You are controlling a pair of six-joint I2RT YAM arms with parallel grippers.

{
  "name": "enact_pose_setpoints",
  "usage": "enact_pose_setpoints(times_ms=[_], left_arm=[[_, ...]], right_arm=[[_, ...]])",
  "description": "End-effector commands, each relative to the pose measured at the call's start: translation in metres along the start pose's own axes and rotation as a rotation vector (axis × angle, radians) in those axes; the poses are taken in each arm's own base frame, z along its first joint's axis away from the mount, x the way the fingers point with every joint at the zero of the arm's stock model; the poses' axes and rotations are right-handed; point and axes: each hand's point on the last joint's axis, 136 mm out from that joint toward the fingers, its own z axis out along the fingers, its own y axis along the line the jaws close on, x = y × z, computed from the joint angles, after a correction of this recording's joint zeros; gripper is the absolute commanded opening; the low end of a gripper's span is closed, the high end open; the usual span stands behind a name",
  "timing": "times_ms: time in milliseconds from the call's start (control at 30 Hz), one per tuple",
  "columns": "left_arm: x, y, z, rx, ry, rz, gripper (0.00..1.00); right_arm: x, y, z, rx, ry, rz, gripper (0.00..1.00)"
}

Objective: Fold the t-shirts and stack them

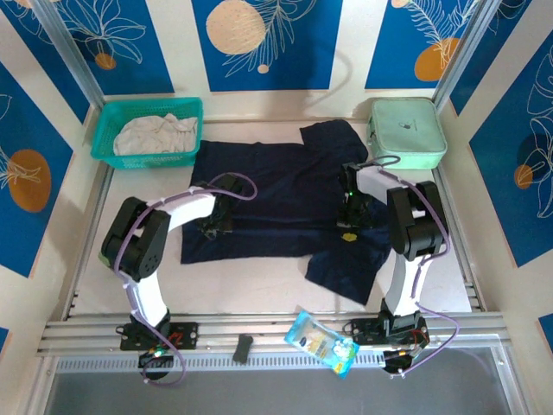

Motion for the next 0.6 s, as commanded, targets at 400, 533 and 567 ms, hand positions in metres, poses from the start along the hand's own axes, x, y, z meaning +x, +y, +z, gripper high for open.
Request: enact_pose_setpoints(times_ms=[400, 533, 567], left_arm=[[-0.057, 0.024, 0.002, -0.122, -0.04, 0.027, 0.27], [-0.066, 0.021, -0.026, -0.07, -0.084, 0.025, 0.28], [-0.07, 0.022, -0.037, -0.058, -0.101, 0.028, 0.3]], right_arm=[[-0.091, 0.008, -0.017, -0.047, -0.2, -0.031, 0.0], [-0.081, 0.02, -0.054, -0.116, -0.248, -0.074, 0.0], [-0.079, 0.023, -0.068, -0.135, -0.271, -0.088, 0.0]])
